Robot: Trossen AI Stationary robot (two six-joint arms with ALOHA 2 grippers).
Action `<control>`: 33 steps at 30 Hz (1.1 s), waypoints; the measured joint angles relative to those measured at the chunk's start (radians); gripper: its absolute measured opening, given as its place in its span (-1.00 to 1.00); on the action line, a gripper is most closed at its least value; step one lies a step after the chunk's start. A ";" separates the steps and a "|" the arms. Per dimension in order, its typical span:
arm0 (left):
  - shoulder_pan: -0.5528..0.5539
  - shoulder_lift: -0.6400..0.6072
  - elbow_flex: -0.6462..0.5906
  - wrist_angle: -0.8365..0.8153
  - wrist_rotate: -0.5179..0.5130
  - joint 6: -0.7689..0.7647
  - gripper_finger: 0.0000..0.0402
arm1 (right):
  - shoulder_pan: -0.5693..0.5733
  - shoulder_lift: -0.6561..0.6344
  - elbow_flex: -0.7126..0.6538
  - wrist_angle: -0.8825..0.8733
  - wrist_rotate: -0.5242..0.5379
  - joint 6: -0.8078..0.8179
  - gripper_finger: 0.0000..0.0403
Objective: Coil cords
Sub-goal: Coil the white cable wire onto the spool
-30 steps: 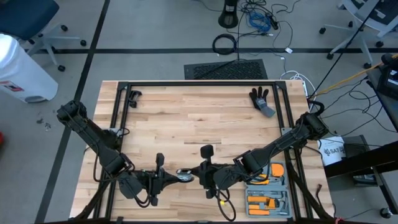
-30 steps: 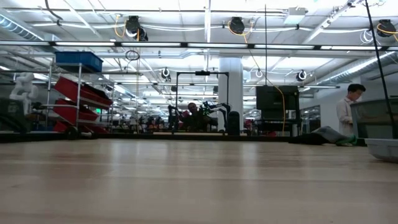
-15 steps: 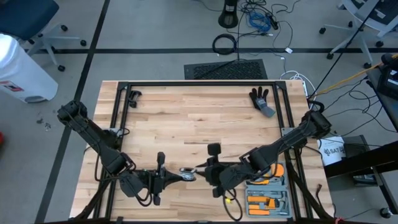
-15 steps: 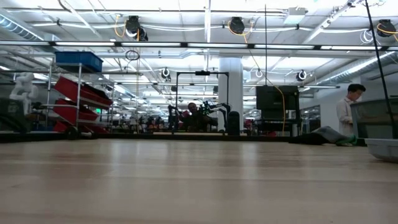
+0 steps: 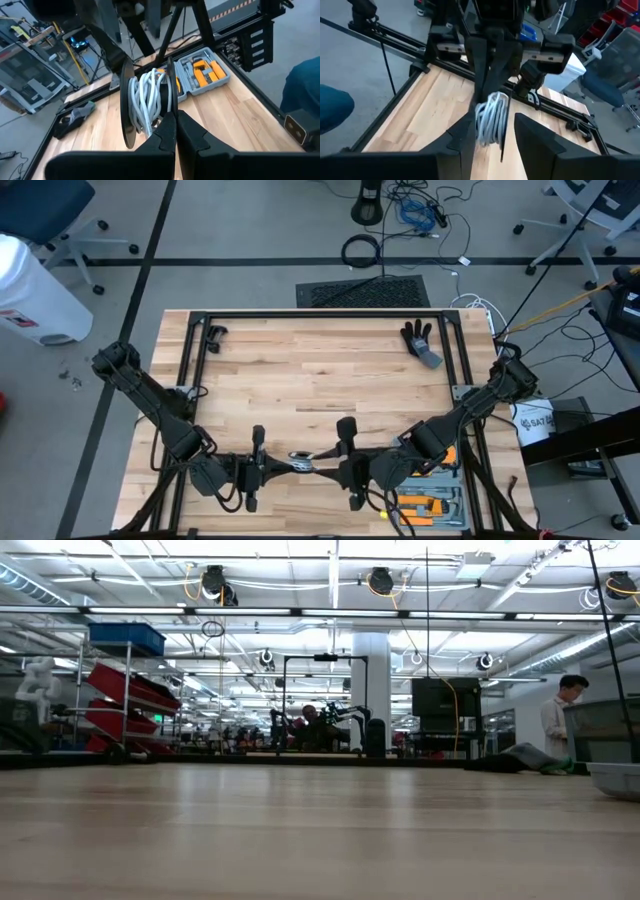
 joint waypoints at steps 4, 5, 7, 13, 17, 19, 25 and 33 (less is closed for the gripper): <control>-0.001 0.000 0.000 0.011 0.001 0.023 -0.99 | -0.014 0.017 0.000 0.007 0.011 0.020 -0.43; -0.001 0.000 0.000 0.014 0.002 0.024 -0.99 | -0.019 0.024 0.000 0.005 0.012 0.028 -0.44; -0.001 0.000 0.000 0.015 0.002 0.024 -0.99 | -0.034 0.040 0.000 0.008 0.014 0.048 -0.45; -0.003 0.000 0.000 0.012 0.003 0.024 -0.99 | -0.053 0.069 0.000 0.051 0.049 0.050 -0.37; -0.004 0.000 0.000 0.007 0.003 0.023 -0.99 | -0.059 0.069 0.000 0.044 0.041 0.042 -0.38; -0.004 0.000 0.000 0.008 0.005 0.027 -0.99 | -0.059 0.069 0.000 0.045 0.029 0.038 -0.45; -0.004 0.000 -0.001 0.007 0.006 0.041 -0.99 | -0.060 0.069 0.000 0.030 0.010 0.016 -0.94; -0.002 0.000 -0.001 0.011 0.004 -0.010 -0.92 | -0.063 0.069 0.000 -0.006 0.038 0.045 -0.99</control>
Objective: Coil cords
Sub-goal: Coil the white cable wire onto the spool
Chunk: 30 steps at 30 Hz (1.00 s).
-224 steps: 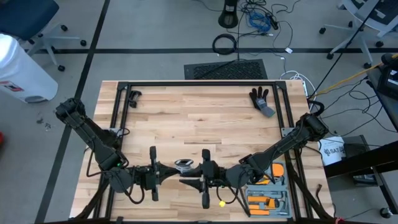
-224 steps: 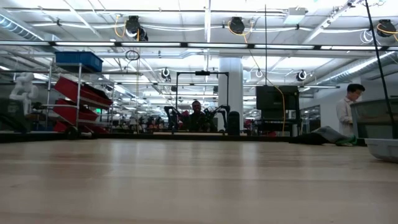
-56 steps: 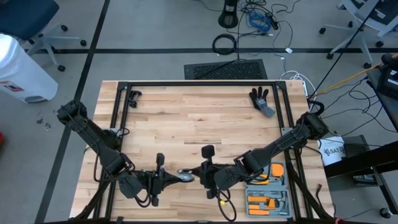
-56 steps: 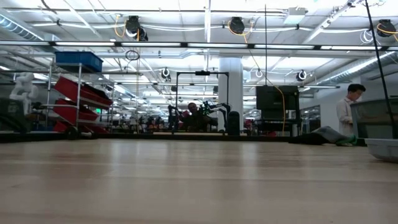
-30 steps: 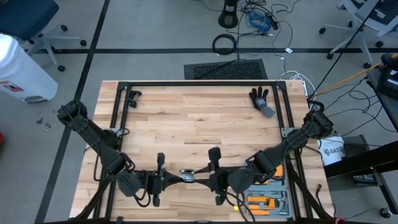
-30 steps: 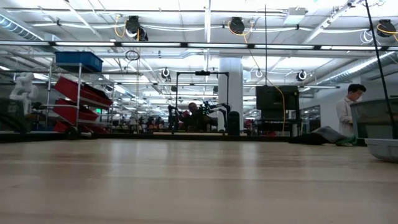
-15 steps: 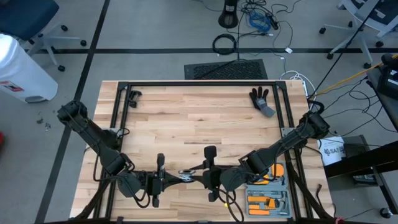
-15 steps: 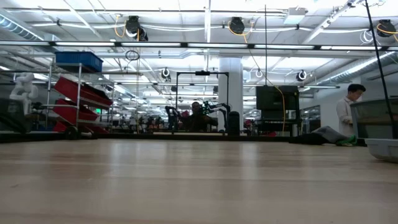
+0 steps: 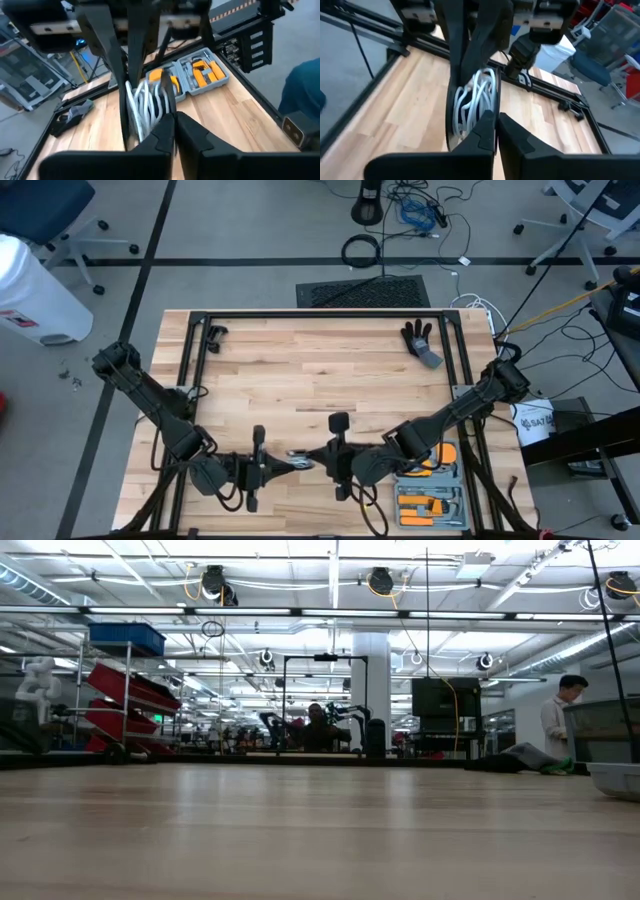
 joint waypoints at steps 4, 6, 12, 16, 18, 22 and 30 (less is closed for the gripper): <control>0.001 -0.001 0.000 0.011 -0.011 -0.032 -0.73 | -0.005 0.003 -0.001 -0.033 0.035 0.014 -1.00; 0.001 -0.001 0.000 0.007 -0.021 -0.057 -0.62 | -0.007 0.003 -0.001 -0.045 0.053 0.023 -1.00; -0.001 -0.001 0.000 -0.031 -0.071 -0.241 -0.38 | -0.008 -0.009 -0.001 -0.103 0.132 0.025 -1.00; -0.003 -0.001 0.001 -0.069 -0.046 -0.458 -0.34 | -0.011 -0.021 -0.001 -0.158 0.153 0.055 -1.00; -0.003 -0.001 0.001 -0.082 -0.044 -0.514 -0.34 | -0.012 -0.029 -0.001 -0.171 0.154 0.060 -1.00; -0.005 -0.001 0.002 -0.135 -0.039 -0.617 -0.34 | -0.010 -0.050 -0.001 -0.198 0.157 0.055 -1.00; -0.041 -0.001 0.002 -0.226 -0.024 -0.830 -0.34 | -0.017 -0.092 -0.001 -0.265 0.184 0.050 -1.00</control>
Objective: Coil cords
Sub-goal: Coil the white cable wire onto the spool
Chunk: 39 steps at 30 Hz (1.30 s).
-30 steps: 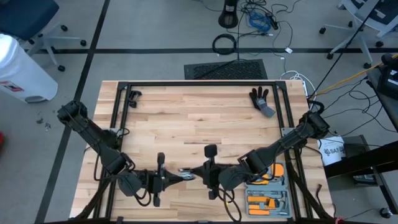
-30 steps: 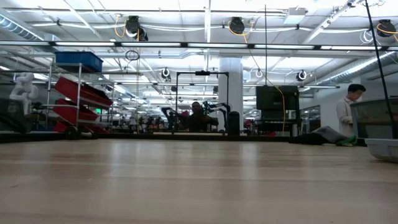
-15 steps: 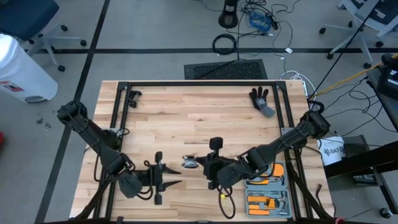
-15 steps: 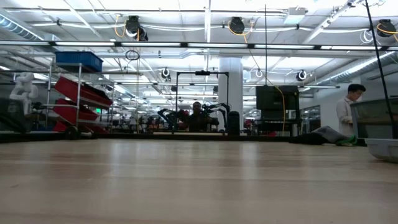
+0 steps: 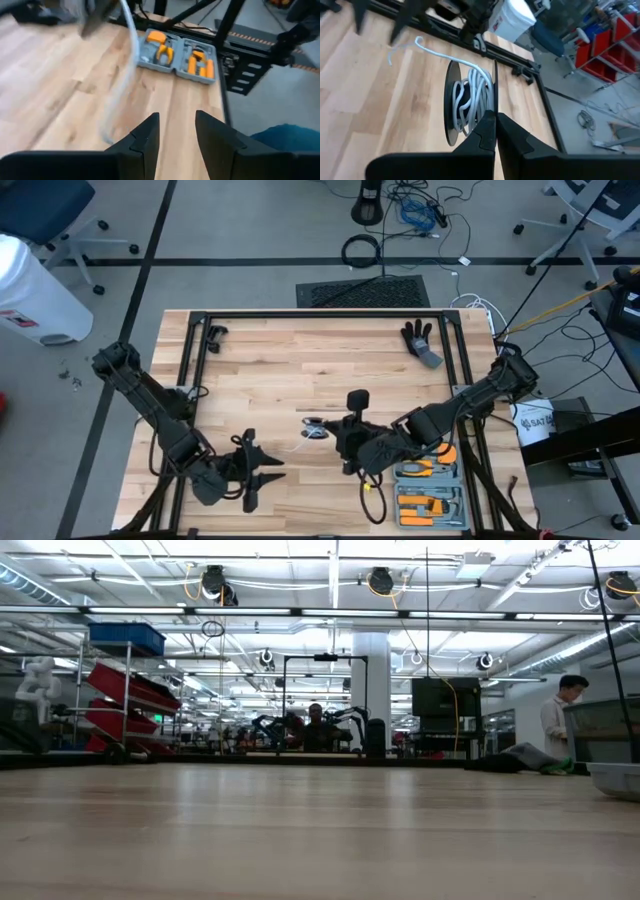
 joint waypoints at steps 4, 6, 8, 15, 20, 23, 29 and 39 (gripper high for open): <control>-0.027 0.006 0.000 0.003 0.042 -0.084 -0.34 | -0.002 -0.004 0.000 -0.023 0.037 -0.006 -1.00; -0.046 0.015 0.000 0.002 0.055 -0.110 -0.34 | -0.008 -0.007 0.000 -0.030 0.050 -0.002 -1.00; -0.062 0.035 0.000 0.011 0.055 -0.115 -0.34 | -0.013 -0.011 0.000 -0.028 0.075 -0.001 -1.00; -0.103 0.167 0.000 0.147 0.056 -0.165 -0.34 | -0.064 -0.019 0.000 -0.088 0.233 -0.005 -1.00; -0.125 0.291 0.000 0.300 0.055 -0.166 -0.34 | -0.125 -0.017 0.000 -0.157 0.234 0.020 -1.00; -0.132 0.352 0.000 0.408 0.055 -0.166 -0.34 | -0.157 -0.001 0.000 -0.225 0.232 0.063 -1.00; -0.143 0.405 0.000 0.542 0.056 -0.165 -0.34 | -0.208 0.076 0.000 -0.328 0.236 0.196 -1.00; -0.145 0.399 0.005 0.555 0.058 -0.101 -0.34 | -0.282 0.299 0.000 -0.334 0.305 0.316 -1.00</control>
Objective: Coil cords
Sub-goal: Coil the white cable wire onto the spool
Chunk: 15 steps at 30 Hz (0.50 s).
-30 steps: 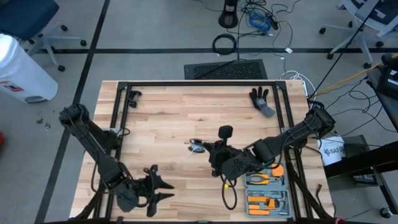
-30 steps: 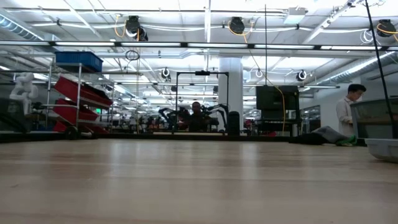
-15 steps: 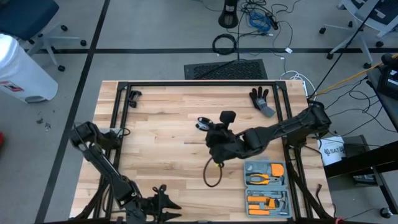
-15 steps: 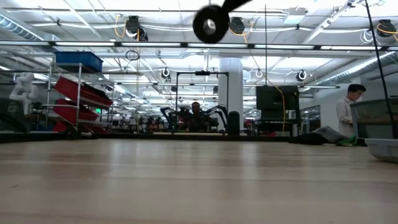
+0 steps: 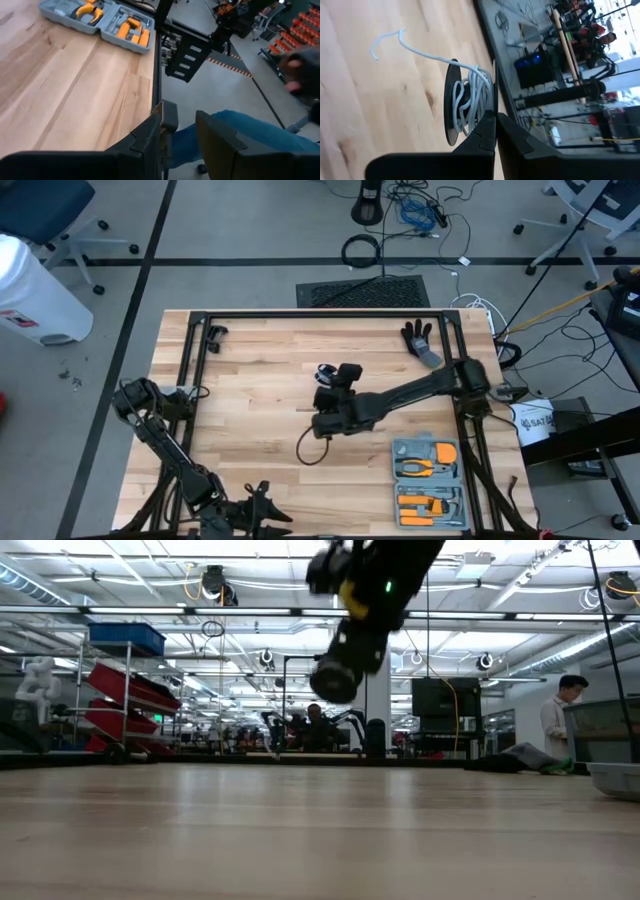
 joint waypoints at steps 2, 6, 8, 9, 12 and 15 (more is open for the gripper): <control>0.000 0.000 0.007 0.002 0.001 0.022 -0.34 | -0.003 0.045 0.000 0.000 0.000 -0.006 -1.00; 0.000 0.000 0.014 0.002 0.002 0.064 -0.34 | 0.000 0.125 0.000 0.019 0.002 -0.055 -1.00; 0.000 0.000 0.014 0.001 0.012 0.075 -0.34 | 0.000 0.156 0.000 0.042 0.004 -0.091 -1.00; 0.000 0.000 0.014 0.001 0.030 0.079 -0.34 | 0.000 0.170 0.000 0.051 0.006 -0.108 -1.00; 0.000 0.000 0.014 0.000 0.091 0.101 -0.34 | -0.001 0.196 0.000 0.097 0.002 -0.142 -1.00; 0.000 0.000 0.015 -0.004 0.123 0.124 -0.34 | -0.001 0.201 0.000 0.147 -0.051 -0.171 -1.00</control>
